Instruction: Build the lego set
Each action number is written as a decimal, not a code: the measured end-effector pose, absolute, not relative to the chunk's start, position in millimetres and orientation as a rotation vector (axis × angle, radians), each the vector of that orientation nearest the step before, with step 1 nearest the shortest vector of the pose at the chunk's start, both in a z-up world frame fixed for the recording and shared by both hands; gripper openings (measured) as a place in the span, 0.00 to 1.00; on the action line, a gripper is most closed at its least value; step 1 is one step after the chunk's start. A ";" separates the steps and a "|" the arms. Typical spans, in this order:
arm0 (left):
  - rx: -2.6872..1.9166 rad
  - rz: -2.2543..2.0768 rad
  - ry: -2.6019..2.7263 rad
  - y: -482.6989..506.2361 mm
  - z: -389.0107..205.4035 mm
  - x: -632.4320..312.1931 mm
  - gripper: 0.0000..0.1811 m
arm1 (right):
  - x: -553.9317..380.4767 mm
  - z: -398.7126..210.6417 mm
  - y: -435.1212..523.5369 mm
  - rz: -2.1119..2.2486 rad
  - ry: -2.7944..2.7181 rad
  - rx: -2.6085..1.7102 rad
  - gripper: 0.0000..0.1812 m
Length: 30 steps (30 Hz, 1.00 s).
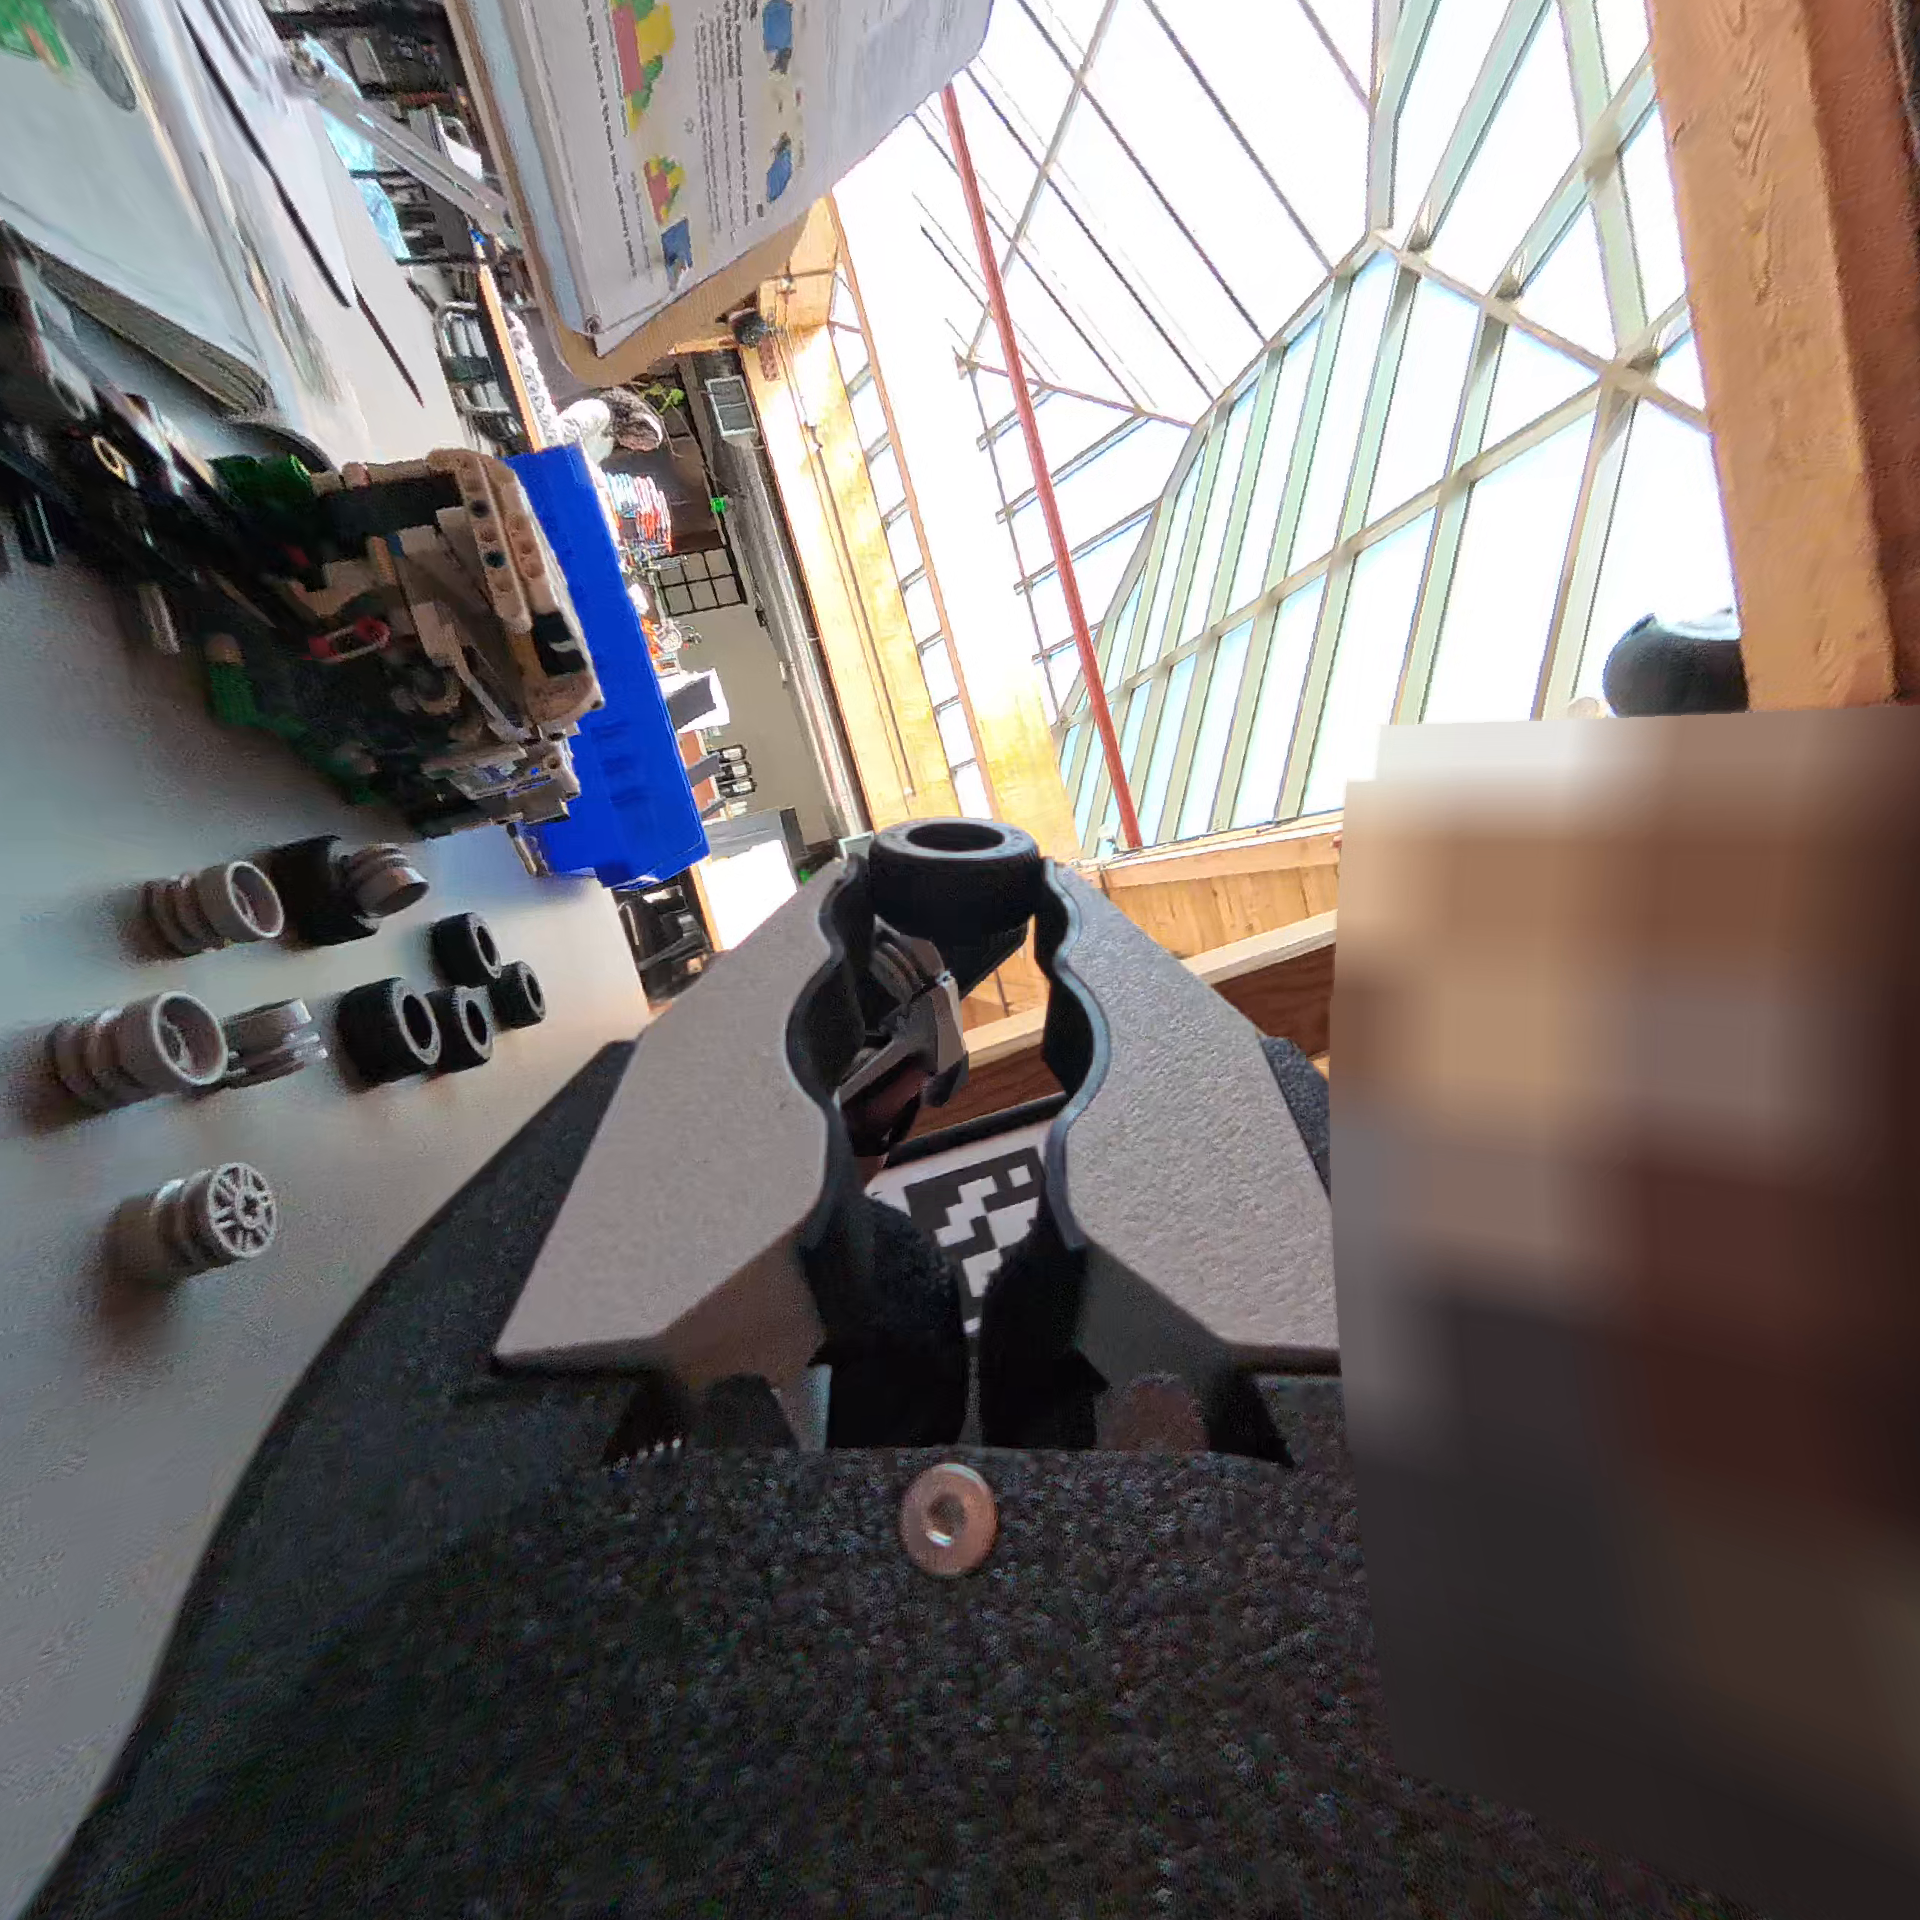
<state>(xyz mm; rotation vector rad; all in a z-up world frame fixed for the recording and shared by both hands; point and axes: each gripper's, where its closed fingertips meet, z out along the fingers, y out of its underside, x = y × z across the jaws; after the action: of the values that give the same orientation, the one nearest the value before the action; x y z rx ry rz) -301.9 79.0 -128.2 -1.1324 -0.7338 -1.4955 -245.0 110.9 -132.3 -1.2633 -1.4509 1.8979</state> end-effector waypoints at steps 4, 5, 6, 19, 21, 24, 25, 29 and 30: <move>-1.059 -1.570 -0.824 81.1 -129.2 -306.9 0.16 | -240.5 -139.0 99.7 1.918 -1.479 -1.281 0.09; -1.047 -1.581 -0.838 81.8 -129.4 -306.5 0.16 | -239.9 -139.0 97.1 1.912 -1.485 -1.272 0.09; -1.042 -1.584 -0.850 82.5 -129.9 -305.9 0.16 | -239.7 -139.7 94.9 1.898 -1.496 -1.264 0.09; -1.485 -0.993 -0.476 94.5 -157.0 -279.6 0.16 | -236.8 -136.8 104.7 1.885 -1.444 -1.252 0.09; -1.583 -0.610 -0.224 93.7 -165.9 -275.8 0.16 | -236.5 -132.3 116.6 1.922 -1.373 -1.252 0.09; -1.608 -0.167 0.045 93.7 -168.9 -268.9 0.16 | -239.4 -131.2 122.4 1.957 -1.307 -1.196 0.09; -1.624 -0.072 0.100 94.8 -171.0 -266.6 0.16 | -240.4 -129.3 122.4 1.965 -1.278 -1.164 0.09; -1.637 0.091 0.202 100.4 -175.0 -258.7 0.16 | -247.6 -139.1 104.3 1.941 -1.389 -1.170 0.09; -1.625 0.086 0.199 101.4 -174.2 -256.8 0.16 | -249.8 -141.3 99.3 1.906 -1.431 -1.162 0.09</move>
<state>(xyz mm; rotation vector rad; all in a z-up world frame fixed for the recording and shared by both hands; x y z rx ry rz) -256.8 101.4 -174.2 -1.6255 0.1991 0.0861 -249.8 99.3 -141.3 -1.1617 -1.4315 1.9065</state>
